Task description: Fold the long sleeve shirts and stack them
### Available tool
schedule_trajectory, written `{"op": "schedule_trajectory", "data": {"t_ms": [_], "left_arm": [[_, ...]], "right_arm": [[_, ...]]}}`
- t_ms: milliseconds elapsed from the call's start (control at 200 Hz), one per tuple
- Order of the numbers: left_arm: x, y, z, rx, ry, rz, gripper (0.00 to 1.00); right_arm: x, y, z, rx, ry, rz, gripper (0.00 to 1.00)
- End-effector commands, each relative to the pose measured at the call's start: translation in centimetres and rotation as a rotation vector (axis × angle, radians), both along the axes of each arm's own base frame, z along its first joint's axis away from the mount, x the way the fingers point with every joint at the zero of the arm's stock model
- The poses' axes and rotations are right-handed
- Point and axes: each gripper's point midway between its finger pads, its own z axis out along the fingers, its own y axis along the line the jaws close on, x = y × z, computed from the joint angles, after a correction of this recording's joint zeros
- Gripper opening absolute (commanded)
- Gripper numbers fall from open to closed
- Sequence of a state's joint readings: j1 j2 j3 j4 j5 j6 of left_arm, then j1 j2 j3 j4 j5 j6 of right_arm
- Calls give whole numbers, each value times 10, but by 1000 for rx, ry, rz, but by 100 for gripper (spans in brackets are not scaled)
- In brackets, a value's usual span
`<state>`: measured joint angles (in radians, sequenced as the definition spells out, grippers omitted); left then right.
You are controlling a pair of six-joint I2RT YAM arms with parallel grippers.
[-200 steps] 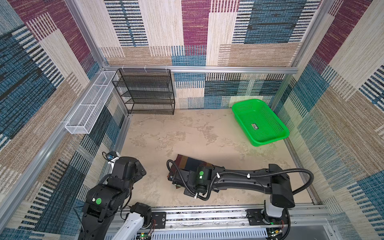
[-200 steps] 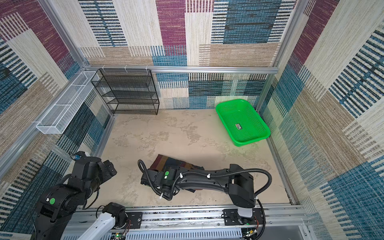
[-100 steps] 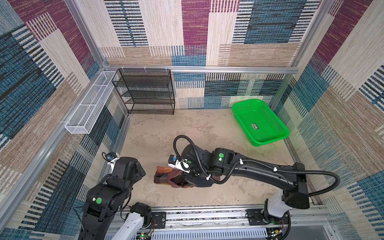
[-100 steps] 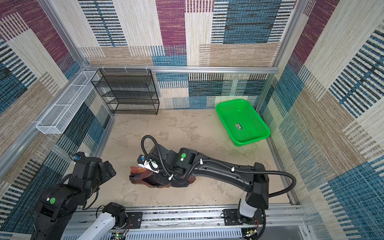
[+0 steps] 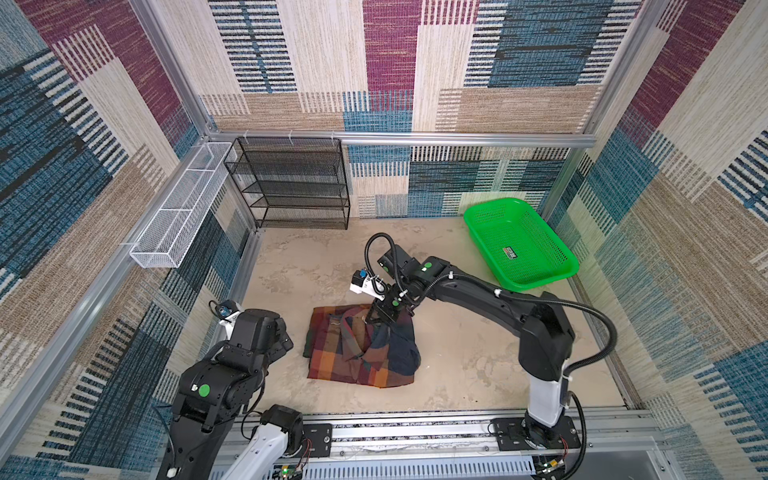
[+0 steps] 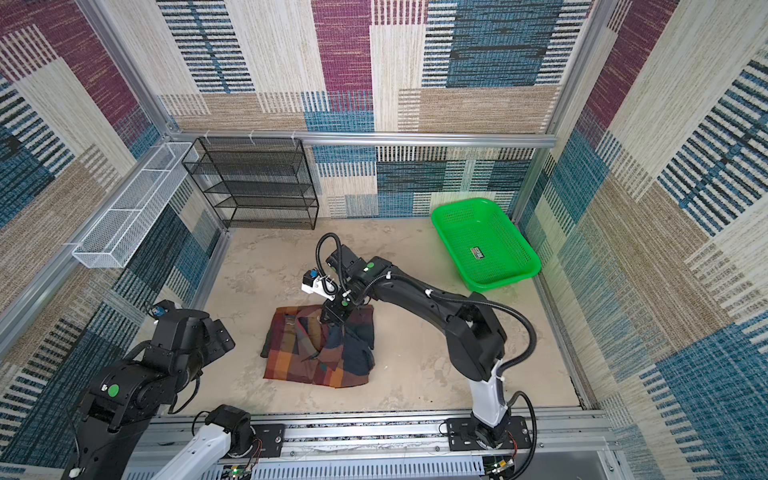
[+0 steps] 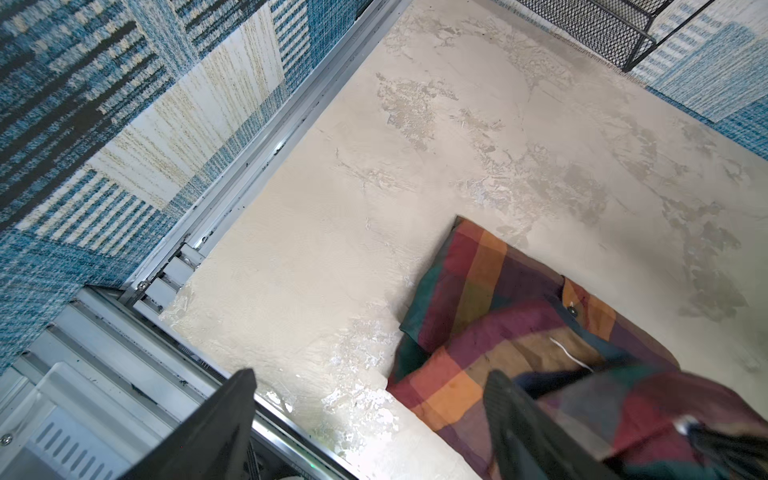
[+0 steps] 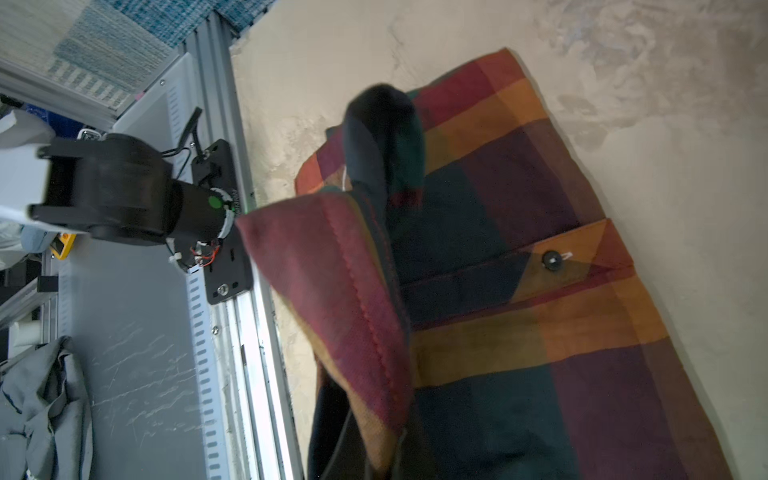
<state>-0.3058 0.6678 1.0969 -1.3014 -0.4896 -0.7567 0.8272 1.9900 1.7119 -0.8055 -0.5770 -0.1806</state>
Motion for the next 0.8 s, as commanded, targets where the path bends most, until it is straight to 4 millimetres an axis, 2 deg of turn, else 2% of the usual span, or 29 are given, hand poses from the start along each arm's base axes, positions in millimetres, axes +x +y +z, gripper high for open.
{"op": "schedule_trajectory", "data": {"t_ms": [0, 80, 180, 290, 376, 441, 556, 611, 681, 721, 796], "left_arm": [[0, -1, -1, -1, 13, -3, 89], [0, -1, -1, -2, 15, -4, 89], [0, -1, -2, -3, 13, -6, 89], [1, -2, -2, -4, 14, -10, 89], [2, -4, -4, -4, 28, -15, 89], [4, -5, -5, -4, 33, -20, 89], [8, -9, -9, -5, 59, -37, 89], [9, -10, -11, -4, 68, -38, 89], [11, -11, -13, -2, 84, -42, 89], [12, -12, -15, -1, 92, -43, 89], [17, -15, -20, -3, 122, -56, 89]], "right_arm": [[23, 16, -1, 29, 14, 12, 0], [32, 33, 8, 65, 18, 45, 0], [50, 43, 8, 64, -21, 36, 0], [66, 51, -8, 48, -15, 32, 0], [80, 48, -27, 33, 3, 7, 0], [90, 45, -33, 32, -1, -15, 0], [113, 40, -24, 85, -31, -50, 0], [132, 33, -28, 80, -60, -108, 9], [153, 24, -40, 39, -74, -177, 35], [161, 20, -43, 9, -85, -212, 39], [160, 21, -36, 21, -67, -222, 48]]}}
